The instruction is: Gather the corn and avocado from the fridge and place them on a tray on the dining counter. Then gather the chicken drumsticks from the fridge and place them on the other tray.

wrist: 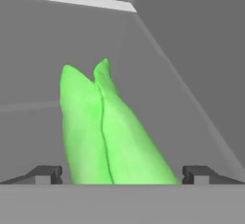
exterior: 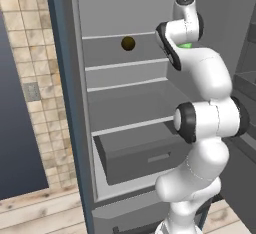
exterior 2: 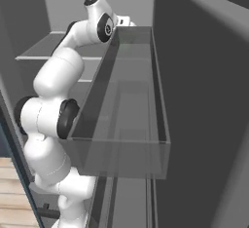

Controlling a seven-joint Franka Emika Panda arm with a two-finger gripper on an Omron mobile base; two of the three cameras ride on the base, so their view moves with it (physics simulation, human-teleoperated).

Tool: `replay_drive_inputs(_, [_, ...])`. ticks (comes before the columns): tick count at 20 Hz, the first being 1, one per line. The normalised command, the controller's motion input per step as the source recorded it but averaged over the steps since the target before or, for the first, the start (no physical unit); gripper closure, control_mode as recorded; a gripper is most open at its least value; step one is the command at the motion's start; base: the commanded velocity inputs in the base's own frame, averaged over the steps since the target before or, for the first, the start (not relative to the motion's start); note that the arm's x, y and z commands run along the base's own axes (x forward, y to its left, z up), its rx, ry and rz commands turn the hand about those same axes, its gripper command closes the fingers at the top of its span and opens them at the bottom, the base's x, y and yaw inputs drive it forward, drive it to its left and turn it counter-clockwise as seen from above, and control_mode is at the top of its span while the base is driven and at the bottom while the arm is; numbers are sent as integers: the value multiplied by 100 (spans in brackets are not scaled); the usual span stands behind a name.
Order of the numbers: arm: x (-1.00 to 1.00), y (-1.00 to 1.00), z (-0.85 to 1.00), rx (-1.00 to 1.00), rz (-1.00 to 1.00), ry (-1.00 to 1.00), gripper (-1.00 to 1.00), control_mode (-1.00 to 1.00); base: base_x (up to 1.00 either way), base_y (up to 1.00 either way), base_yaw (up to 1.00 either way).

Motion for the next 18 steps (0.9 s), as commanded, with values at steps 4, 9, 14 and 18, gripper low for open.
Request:
replay_drive_inputs(4, [4,0,-34,0,0,7,100,-100,0,0,0])
replay_drive_inputs(9, [-14,0,-19,0,0,0,100,-100,0,0,0])
replay_drive_inputs(14, [-60,2,-16,0,0,-18,100,-100,0,0,0])
replay_drive_inputs(18, [-91,7,-8,0,-1,-27,100,-100,0,0,0])
